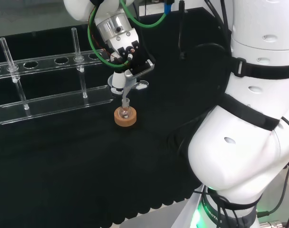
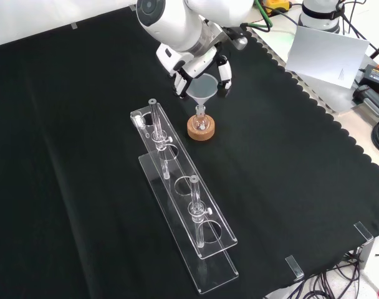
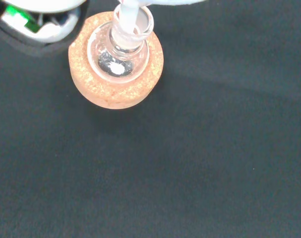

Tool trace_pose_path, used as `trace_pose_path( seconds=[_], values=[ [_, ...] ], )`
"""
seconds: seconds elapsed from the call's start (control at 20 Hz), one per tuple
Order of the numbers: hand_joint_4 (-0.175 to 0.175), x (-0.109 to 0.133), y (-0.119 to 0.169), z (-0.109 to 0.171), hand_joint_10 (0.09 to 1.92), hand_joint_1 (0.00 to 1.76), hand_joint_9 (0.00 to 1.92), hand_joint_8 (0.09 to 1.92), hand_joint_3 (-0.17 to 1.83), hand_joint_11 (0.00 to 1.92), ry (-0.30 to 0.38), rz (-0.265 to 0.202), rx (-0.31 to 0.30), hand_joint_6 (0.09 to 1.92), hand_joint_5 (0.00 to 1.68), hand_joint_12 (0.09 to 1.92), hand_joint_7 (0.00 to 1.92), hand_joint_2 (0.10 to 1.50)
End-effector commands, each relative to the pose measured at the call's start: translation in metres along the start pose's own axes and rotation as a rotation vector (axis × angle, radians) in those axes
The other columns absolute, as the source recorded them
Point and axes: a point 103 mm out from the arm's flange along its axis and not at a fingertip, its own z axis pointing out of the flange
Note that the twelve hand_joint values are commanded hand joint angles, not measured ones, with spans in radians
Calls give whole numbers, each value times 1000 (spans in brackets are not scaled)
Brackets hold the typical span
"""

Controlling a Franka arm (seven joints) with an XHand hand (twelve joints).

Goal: Place the funnel on the round-bottom flask.

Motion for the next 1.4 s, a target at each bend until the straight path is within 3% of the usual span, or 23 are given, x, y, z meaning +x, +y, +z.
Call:
trace_pose_path(
  seconds=[0.05,0.55,1.4],
  values=[
    [-46,1,0,3,567,935,1148,894,612,731,3,-13,-1,879,822,1141,743,704],
    [-46,11,2,7,566,934,1149,895,612,733,-14,-1,11,880,821,1139,740,705],
    [-49,6,5,5,566,933,1144,897,611,735,-8,0,-11,881,815,1138,735,706]
  ],
)
